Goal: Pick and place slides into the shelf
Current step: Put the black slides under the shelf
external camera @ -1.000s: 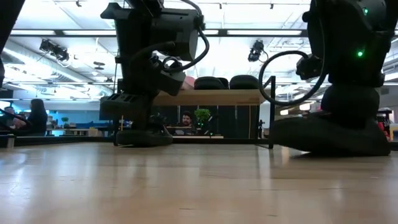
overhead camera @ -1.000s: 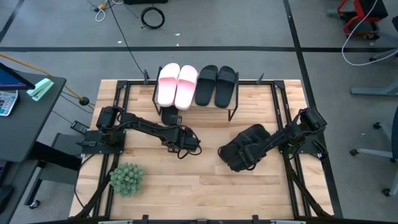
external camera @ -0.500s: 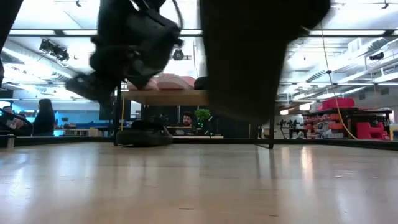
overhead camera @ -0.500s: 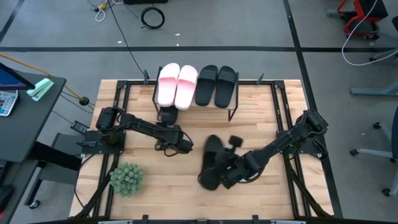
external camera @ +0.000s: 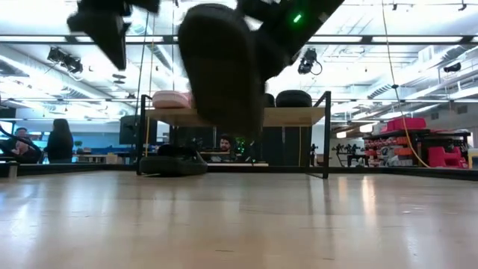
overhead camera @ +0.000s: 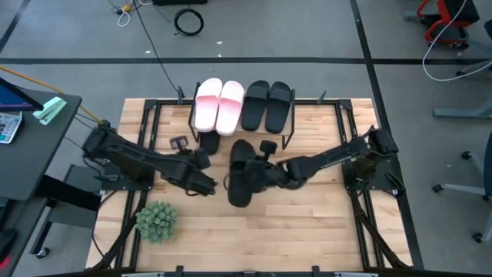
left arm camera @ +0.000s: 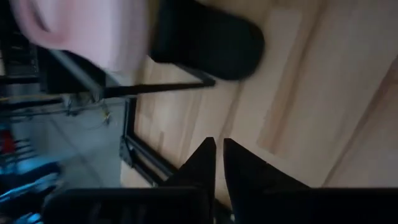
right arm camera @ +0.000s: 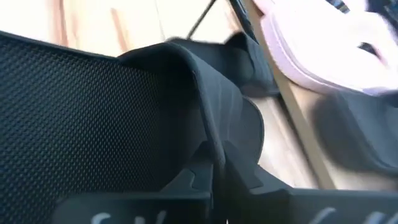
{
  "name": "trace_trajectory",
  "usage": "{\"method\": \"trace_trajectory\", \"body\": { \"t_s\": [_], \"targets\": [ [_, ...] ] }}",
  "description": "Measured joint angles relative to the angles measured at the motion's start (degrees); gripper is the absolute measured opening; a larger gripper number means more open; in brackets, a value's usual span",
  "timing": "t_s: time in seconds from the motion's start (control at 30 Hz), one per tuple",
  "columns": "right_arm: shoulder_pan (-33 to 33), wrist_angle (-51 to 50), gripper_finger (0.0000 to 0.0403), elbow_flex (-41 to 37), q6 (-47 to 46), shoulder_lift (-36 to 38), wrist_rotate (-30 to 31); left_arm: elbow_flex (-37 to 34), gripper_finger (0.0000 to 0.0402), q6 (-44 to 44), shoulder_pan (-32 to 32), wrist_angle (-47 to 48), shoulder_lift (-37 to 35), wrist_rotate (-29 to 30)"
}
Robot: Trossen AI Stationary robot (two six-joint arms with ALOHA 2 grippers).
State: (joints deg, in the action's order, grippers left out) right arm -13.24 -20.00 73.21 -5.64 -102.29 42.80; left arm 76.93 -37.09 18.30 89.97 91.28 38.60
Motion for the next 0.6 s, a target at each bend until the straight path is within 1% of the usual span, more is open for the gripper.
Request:
{"method": "trace_trajectory", "body": {
  "t_s": [0.1, 0.17, 0.27, 0.47, 0.5, 0.6],
  "targets": [
    [2.7, 8.8, 0.0020, -1.7, 3.1, -2.5, -6.7, 0.0, 0.0032, -4.3, 0.9, 0.0, -5.7, 3.1],
    [3.5, 11.1, 0.0018, -2.1, 5.6, -5.4, -8.8, 0.0, 0.0032, -6.8, 1.3, 0.0, -9.4, 4.9],
    [4.0, 11.8, 0.0014, -2.3, 8.5, -9.1, -7.2, 0.0, 0.0035, -8.9, 2.3, -0.5, -14.6, 7.6],
    [5.8, 16.7, 0.0017, -2.2, 18.6, -12.7, 0.4, 0.0, 0.0031, -8.5, 3.5, -1.9, -23.4, 11.1],
    [6.5, 17.9, 0.0017, -2.3, 20.1, -12.9, 0.8, 0.0, 0.0029, -8.5, 3.5, -2.0, -24.3, 11.5],
    [9.6, 21.3, 0.0014, -2.0, 21.1, -13.1, -1.8, 0.0, 0.0024, -8.4, 3.5, -2.0, -26.6, 12.0]
  ]
}}
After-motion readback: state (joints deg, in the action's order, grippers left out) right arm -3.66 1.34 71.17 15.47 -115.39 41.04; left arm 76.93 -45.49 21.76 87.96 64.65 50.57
